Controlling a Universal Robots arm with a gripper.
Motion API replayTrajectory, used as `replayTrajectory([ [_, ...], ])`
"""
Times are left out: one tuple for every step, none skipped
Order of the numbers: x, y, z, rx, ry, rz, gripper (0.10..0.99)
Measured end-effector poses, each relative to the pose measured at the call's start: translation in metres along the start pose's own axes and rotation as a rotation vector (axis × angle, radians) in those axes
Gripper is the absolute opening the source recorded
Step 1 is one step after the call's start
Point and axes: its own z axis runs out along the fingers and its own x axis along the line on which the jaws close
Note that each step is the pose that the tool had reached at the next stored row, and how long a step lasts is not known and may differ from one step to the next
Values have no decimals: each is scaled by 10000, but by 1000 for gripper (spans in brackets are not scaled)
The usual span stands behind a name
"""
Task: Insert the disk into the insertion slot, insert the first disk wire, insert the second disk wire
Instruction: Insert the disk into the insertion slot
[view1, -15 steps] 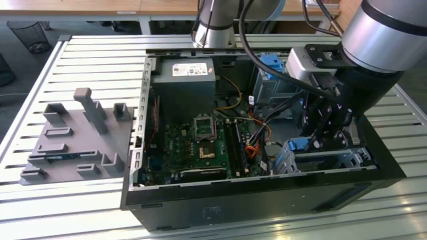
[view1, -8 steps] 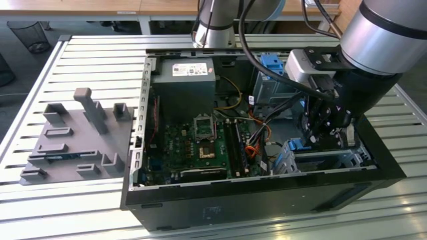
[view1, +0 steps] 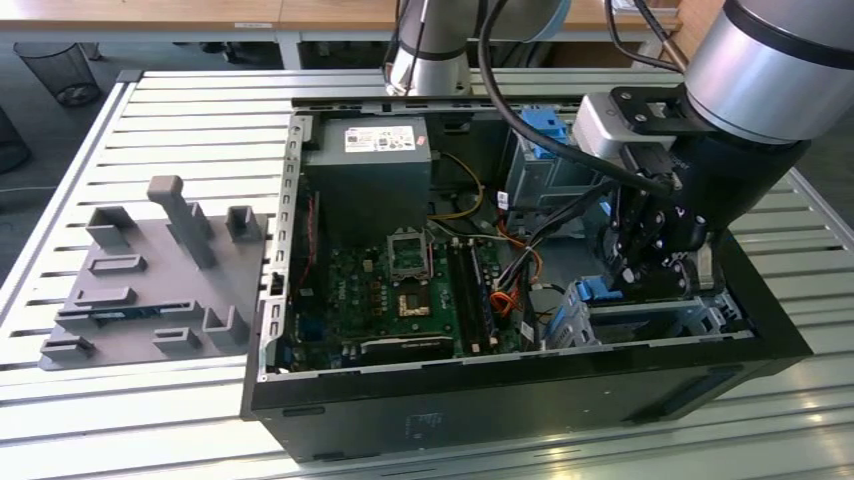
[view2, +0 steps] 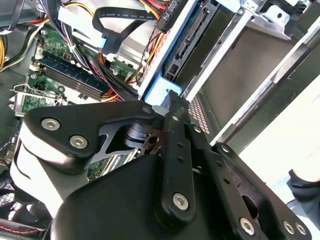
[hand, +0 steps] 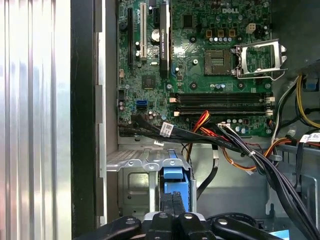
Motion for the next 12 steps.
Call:
replayTrajectory([
  [0, 0, -4, 1, -2, 0, 106],
  [0, 0, -6, 1, -4, 0, 106],
  [1, 0, -9, 2, -3, 1, 106],
  [0, 1, -15, 1, -2, 1, 106],
  [0, 1, -21, 1, 0, 1, 106],
  [0, 1, -27, 1, -1, 1, 106],
  [0, 1, -33, 1, -1, 1, 106],
  [1, 1, -38, 1, -2, 0, 106],
  [1, 1, -42, 1, -2, 1, 106],
  [0, 1, -45, 1, -2, 1, 106],
  [0, 1, -47, 1, -3, 1, 106],
  [0, 1, -48, 1, -3, 1, 106],
])
